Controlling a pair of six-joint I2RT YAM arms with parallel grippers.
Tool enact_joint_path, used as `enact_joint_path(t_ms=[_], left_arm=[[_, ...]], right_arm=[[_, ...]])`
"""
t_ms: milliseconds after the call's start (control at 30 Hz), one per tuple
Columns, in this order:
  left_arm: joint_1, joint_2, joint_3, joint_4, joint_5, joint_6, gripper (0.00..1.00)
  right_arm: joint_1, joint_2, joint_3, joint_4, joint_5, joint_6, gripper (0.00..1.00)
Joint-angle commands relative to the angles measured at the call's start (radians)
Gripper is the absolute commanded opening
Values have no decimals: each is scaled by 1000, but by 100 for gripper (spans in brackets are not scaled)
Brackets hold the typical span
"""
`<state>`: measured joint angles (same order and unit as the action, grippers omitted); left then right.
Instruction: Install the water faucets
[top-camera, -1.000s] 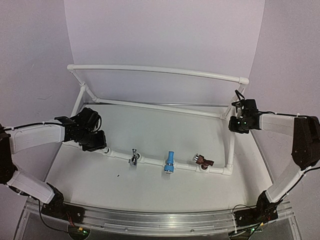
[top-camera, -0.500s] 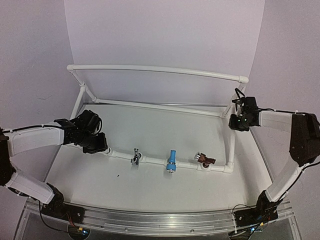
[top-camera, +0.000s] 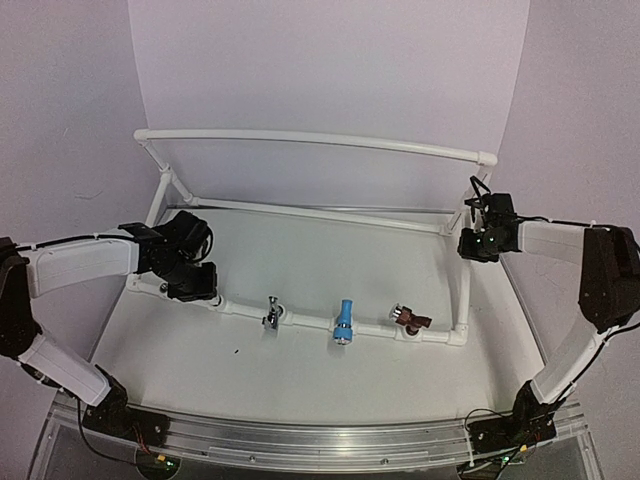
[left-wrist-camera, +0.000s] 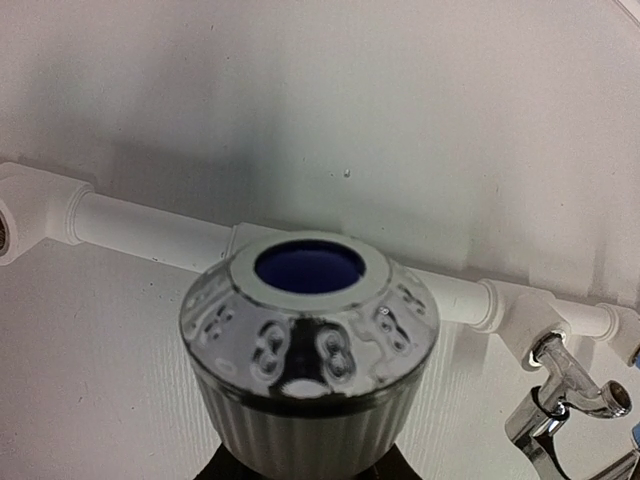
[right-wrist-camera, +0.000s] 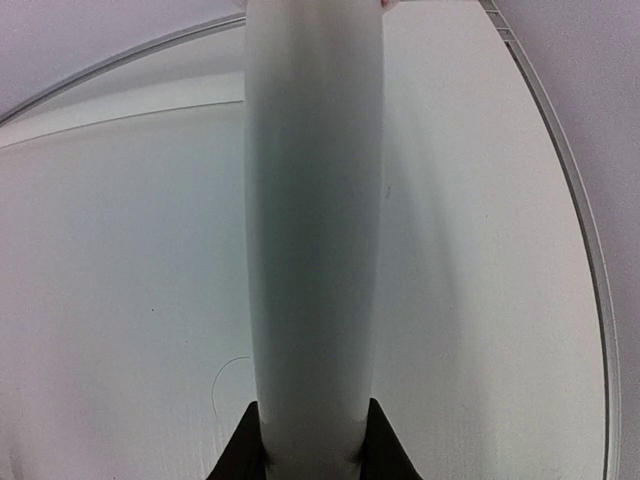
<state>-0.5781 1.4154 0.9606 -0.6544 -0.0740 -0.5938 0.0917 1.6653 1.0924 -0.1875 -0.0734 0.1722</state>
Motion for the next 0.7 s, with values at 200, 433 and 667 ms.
enact_joint_path(t_ms=[200,433,667], left_arm=[[-12,58,-17,-119,95,130,0],[-13,160,75,-182,129,209,0],[-12,189,132,-235,106,286,0]], right_arm=[[-9,3,52,-5,-8,-55,0],[-18,0,58,-12,-9,-77,0],[-48,9,74,-19,-13,-109,0]])
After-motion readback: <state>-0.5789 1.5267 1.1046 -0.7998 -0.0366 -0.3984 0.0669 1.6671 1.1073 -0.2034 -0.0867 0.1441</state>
